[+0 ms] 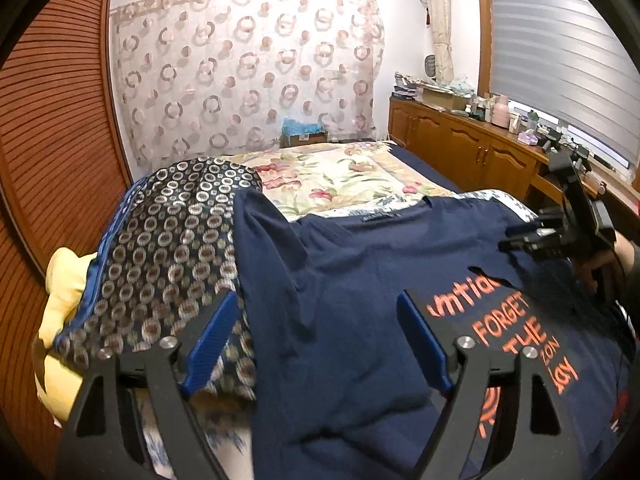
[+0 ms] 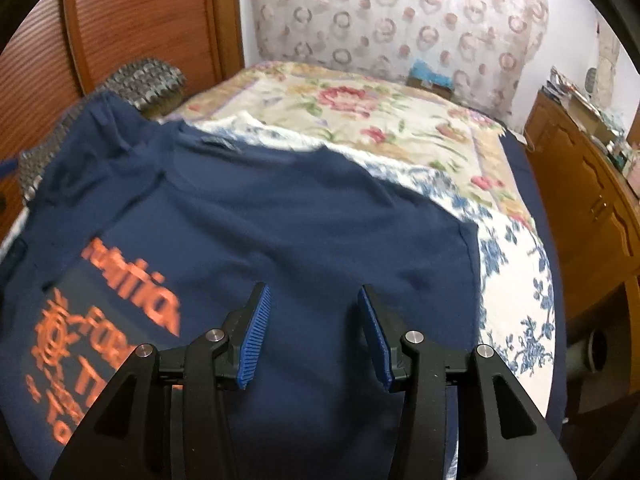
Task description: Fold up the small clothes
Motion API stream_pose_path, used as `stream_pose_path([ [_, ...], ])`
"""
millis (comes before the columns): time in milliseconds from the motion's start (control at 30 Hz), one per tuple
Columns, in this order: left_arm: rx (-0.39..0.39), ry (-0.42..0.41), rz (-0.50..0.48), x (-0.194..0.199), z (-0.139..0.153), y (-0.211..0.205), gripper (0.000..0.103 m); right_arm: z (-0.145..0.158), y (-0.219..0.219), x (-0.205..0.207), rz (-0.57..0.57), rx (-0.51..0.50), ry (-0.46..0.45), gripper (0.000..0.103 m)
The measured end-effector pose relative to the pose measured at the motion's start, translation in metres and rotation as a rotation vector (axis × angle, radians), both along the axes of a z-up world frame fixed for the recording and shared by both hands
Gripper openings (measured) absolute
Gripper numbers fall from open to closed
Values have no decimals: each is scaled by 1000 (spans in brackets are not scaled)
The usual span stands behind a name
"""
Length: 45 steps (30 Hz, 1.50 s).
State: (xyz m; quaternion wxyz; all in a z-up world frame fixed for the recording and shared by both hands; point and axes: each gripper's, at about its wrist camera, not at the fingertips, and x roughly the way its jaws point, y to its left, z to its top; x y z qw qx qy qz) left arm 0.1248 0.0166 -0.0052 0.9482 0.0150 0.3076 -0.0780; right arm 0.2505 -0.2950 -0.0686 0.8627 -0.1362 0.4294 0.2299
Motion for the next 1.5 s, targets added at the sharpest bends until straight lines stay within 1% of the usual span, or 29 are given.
stream_pose_path([
  [100,-4,18,-1,21,4,7,71,-5,-6,3,4,22,5,46],
  [133,-2,23,-1,27,5,8,65,-5,-7,4,6,27,6,46],
  [167,2,29,0,33,5,10,63,-6,-7,5,10,33,5,47],
  [267,16,45,14,49,6,15,62,-7,-6,3,27,40,-14,56],
  [400,15,75,29,71,4,22,62,-7,-3,3,36,43,-15,61],
  [567,28,108,36,94,2,26,61,-8,1,2,56,39,-11,71],
  [600,24,116,34,98,1,28,58,-8,0,2,54,38,-12,71],
  [633,19,131,30,103,0,28,50,-8,0,2,49,33,-15,72],
  [667,17,142,28,107,-1,29,45,-8,0,2,49,32,-16,73],
  [767,16,155,26,117,-2,30,41,-9,0,2,45,38,-9,76],
  [1067,29,186,26,130,-7,25,39,-10,-5,1,17,30,-7,85],
  [1267,32,193,33,131,-10,27,39,-10,-6,-3,2,27,-7,86],
  [1400,37,194,29,130,-15,29,39,-7,-11,-8,-24,19,16,86],
  [1433,38,193,28,129,-15,28,38,-4,-16,-9,-36,18,17,86],
  [1467,39,191,26,129,-15,28,30,-1,-20,-9,-42,34,19,86],
  [1500,38,189,23,128,-15,29,24,2,-26,-9,-46,59,20,86],
])
